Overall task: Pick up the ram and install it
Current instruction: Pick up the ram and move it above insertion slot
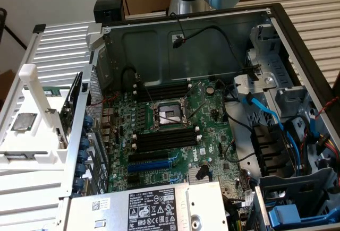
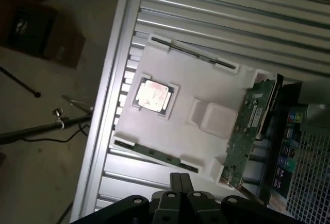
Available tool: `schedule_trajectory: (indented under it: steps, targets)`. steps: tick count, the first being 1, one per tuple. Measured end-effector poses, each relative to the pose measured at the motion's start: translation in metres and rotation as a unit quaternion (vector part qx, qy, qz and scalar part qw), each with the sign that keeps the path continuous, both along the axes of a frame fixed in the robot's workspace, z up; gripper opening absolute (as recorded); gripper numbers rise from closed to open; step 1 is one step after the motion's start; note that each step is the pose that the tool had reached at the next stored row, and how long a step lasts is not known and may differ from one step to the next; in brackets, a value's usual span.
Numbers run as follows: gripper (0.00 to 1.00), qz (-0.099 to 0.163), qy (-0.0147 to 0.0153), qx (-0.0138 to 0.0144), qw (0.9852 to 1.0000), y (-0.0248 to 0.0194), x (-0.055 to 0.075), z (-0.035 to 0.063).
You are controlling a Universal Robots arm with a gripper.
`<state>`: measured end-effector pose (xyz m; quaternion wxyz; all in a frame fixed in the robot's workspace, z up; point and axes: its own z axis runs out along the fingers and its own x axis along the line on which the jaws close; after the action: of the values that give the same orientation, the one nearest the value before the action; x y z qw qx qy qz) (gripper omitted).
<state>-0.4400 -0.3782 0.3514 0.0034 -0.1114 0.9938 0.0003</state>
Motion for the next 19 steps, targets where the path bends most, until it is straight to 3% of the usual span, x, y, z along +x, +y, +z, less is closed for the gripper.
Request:
schedule_trajectory:
  steps: [5, 7, 14, 15, 18, 19]
  targets:
    - [0.10, 0.046, 0.0000, 0.0000, 0.9989, 0.0000, 0.0000, -0.0006]
    - [0.10, 0.080, 0.0000, 0.0000, 0.9968, 0.0000, 0.0000, -0.0012]
    - [0.10, 0.124, 0.0000, 0.0000, 0.9923, 0.0011, -0.0005, -0.0027]
    - [0.10, 0.139, 0.0000, 0.0000, 0.9902, 0.0020, -0.0009, -0.0038]
    - [0.10, 0.154, 0.0000, 0.0000, 0.9881, 0.0029, -0.0014, -0.0050]
    - [0.10, 0.175, 0.0001, 0.0000, 0.9845, 0.0031, -0.0016, -0.0057]
